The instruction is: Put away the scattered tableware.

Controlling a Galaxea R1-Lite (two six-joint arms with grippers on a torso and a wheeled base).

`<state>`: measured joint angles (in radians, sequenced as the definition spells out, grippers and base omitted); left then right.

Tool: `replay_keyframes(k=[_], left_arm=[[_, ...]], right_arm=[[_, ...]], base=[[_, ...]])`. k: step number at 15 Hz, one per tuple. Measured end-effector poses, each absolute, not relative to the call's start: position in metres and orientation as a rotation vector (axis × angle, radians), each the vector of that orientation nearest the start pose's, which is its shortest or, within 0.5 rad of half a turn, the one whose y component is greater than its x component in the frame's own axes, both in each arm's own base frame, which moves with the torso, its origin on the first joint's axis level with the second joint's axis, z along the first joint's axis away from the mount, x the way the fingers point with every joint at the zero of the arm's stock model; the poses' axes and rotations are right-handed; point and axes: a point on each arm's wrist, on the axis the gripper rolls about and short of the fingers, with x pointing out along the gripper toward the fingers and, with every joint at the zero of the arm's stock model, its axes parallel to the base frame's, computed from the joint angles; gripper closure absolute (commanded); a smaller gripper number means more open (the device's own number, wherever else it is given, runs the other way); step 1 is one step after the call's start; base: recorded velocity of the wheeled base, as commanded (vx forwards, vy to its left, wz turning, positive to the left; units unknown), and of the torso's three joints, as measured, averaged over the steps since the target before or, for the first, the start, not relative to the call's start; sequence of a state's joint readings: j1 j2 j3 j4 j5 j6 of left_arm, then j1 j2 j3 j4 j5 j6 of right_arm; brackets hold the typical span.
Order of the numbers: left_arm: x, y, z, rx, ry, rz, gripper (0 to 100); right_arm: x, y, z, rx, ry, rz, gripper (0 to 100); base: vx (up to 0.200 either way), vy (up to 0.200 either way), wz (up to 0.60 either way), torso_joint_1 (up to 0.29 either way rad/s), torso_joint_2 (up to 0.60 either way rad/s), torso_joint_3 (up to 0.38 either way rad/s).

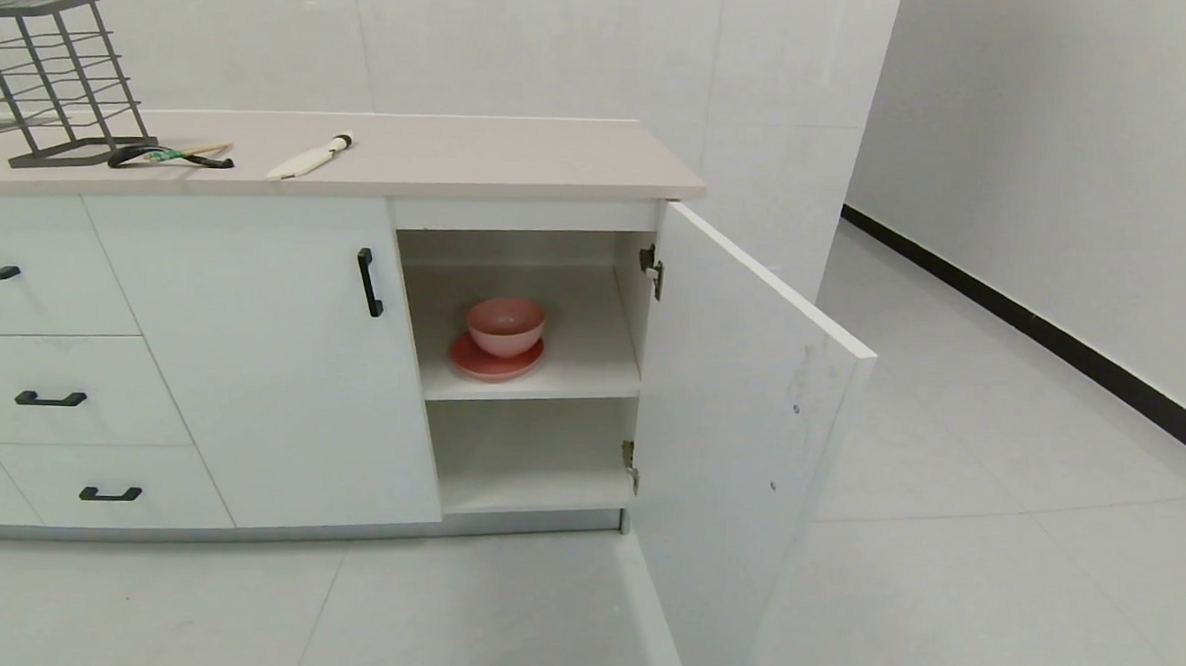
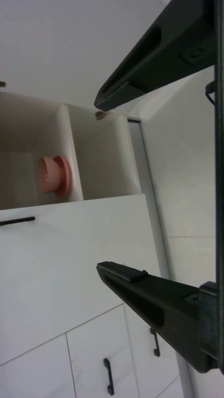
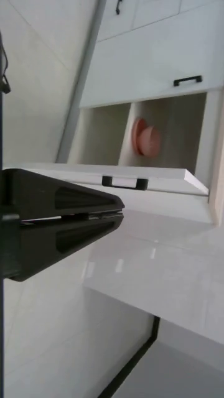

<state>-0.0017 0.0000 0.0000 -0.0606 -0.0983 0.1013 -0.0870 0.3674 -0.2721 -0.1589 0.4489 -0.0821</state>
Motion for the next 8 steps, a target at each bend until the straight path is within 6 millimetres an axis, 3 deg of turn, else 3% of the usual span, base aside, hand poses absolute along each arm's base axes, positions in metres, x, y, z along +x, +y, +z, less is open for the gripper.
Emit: replay_keyframes(k=[5,8], left_arm=[[-0.023,-0.002,0.082,0.093,-0.065,-0.092,0],[-0.023,-0.002,0.082,0.100,-0.067,-0.092,0]], right_arm=[[0.056,0.012,0.174,-0.098,0.155,0.508,100],[0.085,0.015,0.178,-0.111,0.159,0.529,100]], base=[[0.000,0.000,0.00,0.000,0.00,0.000],[0.000,0.000,0.00,0.000,0.00,0.000]])
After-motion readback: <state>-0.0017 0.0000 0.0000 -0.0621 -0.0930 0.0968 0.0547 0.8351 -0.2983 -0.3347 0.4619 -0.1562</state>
